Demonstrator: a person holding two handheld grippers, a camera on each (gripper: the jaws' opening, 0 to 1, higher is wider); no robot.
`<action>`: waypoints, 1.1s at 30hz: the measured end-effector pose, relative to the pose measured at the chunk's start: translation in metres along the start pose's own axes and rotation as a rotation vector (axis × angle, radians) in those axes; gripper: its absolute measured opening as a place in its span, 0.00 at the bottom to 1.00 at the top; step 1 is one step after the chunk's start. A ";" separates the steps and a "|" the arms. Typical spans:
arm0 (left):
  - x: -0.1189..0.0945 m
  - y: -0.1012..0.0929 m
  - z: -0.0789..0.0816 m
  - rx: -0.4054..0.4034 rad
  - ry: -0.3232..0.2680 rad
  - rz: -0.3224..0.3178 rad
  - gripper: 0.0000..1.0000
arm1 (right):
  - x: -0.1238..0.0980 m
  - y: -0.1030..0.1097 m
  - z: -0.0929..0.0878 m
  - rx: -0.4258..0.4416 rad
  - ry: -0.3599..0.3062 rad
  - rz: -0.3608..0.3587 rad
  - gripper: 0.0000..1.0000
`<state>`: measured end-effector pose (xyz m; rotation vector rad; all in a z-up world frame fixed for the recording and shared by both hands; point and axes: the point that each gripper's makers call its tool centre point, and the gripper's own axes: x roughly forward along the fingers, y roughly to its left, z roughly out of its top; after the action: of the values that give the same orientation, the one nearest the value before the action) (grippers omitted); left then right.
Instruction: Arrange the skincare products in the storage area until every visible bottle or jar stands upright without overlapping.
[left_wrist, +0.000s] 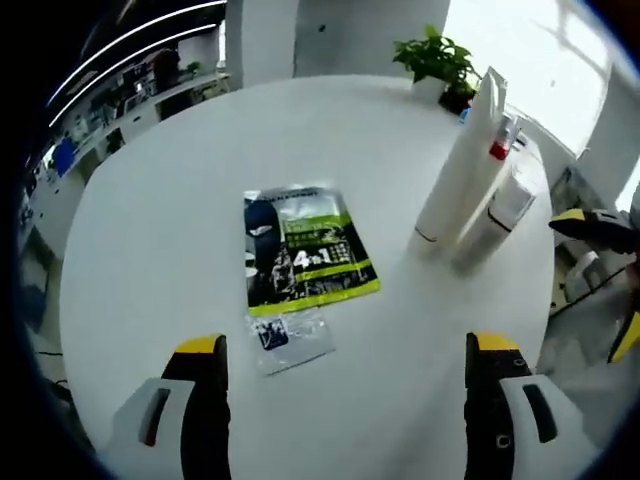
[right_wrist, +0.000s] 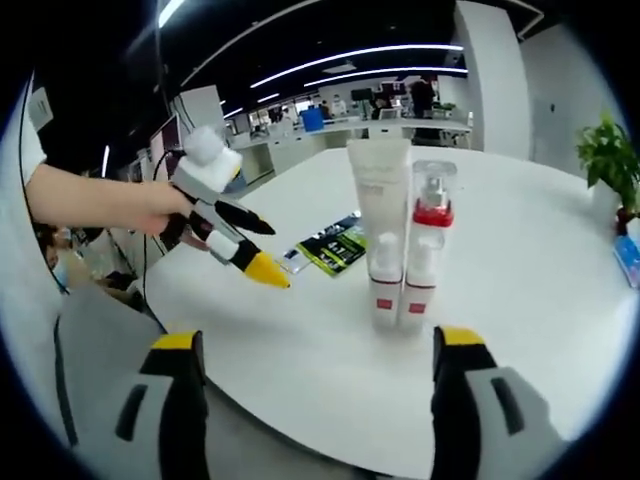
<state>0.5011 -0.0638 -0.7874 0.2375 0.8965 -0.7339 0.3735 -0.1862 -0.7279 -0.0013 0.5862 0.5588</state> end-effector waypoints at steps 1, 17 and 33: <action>0.004 0.000 0.005 0.006 -0.003 0.001 0.97 | 0.000 0.000 0.000 0.000 -0.002 -0.001 0.94; 0.049 0.019 0.029 0.045 0.049 0.071 0.97 | 0.000 -0.003 -0.001 0.016 0.002 -0.012 0.93; 0.082 0.032 0.056 0.011 0.071 0.090 0.97 | 0.000 -0.010 0.000 0.068 -0.008 -0.034 0.93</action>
<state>0.5903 -0.1064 -0.8202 0.3133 0.9434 -0.6497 0.3779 -0.1948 -0.7294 0.0555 0.5964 0.5057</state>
